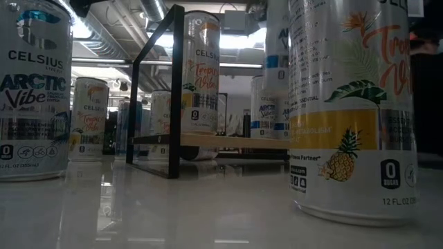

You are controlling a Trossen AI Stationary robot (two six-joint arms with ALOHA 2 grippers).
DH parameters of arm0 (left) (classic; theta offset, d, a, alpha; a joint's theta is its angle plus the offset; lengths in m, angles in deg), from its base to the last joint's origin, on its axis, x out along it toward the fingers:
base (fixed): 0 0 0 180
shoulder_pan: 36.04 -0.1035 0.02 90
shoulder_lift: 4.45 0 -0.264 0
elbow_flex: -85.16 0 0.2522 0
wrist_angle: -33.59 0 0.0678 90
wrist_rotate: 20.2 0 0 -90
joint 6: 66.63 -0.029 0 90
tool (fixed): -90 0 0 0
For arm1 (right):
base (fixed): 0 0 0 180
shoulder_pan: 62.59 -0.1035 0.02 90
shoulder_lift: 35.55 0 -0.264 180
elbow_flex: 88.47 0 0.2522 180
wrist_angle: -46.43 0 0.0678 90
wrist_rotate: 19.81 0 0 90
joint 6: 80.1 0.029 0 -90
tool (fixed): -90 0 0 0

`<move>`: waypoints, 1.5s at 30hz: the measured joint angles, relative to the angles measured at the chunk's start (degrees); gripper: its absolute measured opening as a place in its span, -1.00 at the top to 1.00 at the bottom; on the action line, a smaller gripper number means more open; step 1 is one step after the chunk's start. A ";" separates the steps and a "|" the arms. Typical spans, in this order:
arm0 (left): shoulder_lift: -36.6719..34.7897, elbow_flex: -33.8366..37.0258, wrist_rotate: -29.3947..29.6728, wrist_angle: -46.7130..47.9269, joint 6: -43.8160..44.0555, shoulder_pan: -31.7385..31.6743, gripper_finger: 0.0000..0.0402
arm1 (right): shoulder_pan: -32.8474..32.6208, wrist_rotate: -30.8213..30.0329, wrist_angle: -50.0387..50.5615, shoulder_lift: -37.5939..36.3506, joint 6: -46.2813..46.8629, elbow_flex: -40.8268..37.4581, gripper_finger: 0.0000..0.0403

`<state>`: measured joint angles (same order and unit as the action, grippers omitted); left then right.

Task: Place canned beverage on shelf
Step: Put the white blue soda can on the shelf

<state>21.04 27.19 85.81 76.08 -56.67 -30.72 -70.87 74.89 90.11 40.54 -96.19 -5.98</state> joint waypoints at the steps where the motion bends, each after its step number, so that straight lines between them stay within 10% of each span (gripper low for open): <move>1: 0.00 0.00 0.00 0.00 0.00 0.00 0.01 | 1.43 1.41 0.08 0.00 -1.06 0.00 -0.27; 17: 3.69 0.00 0.31 -4.53 -0.07 -0.04 0.01 | 18.33 19.57 0.09 4.43 -11.43 0.00 -0.27; 29: 11.57 0.00 12.96 -12.76 -0.07 -0.04 0.01 | 18.80 23.41 -0.31 9.77 -14.25 0.00 -0.27; 45: 19.24 0.00 13.46 -22.01 -0.02 -0.04 0.01 | 18.78 23.51 -3.81 12.96 -14.28 0.09 -0.30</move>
<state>40.28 27.19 99.27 54.07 -56.70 -30.76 -52.08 98.40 86.30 53.50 -110.47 -5.89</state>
